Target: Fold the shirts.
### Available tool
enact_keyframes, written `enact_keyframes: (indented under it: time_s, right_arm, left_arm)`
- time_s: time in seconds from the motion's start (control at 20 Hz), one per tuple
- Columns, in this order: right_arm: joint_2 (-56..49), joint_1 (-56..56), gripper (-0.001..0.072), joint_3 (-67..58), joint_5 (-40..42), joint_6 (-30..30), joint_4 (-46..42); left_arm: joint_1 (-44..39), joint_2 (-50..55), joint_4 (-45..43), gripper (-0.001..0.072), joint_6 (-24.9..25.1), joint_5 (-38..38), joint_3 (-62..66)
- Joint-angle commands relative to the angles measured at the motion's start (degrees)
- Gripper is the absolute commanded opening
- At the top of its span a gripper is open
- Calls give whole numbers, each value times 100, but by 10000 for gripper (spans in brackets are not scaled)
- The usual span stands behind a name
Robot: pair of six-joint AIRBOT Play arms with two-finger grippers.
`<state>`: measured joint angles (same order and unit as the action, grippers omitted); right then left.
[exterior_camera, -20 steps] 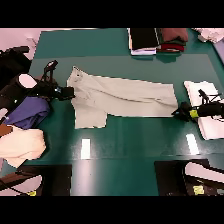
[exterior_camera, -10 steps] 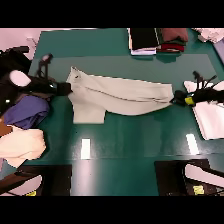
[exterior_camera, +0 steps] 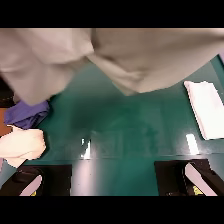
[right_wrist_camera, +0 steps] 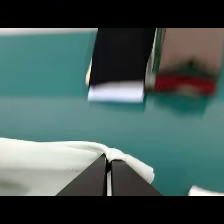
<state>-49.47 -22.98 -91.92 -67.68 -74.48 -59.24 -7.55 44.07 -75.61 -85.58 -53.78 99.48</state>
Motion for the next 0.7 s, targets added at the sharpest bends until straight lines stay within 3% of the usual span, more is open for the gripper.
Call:
enact_keyframes:
  time_s: [0.0,0.2,0.4,0.5,0.65]
  right_arm:
    - [442,-369,14,-1204,-391,-131,-76]
    - [201,-557,14,-2096,-1104,-422,-24]
    - [-452,-79,13,-2328,-2004,-651,-85]
    - [-861,229,14,-2245,-2341,-662,-101]
    - [-1185,647,13,-1425,-2135,-664,-557]
  left_arm:
    - [4,-343,-166,24,-144,-144,1394]
    - [4,-264,-144,23,-457,-1049,1561]
    - [4,323,588,24,-334,-2212,188]
    - [4,634,909,24,-70,-2024,-874]
    - [4,1128,957,24,295,-970,-2168]
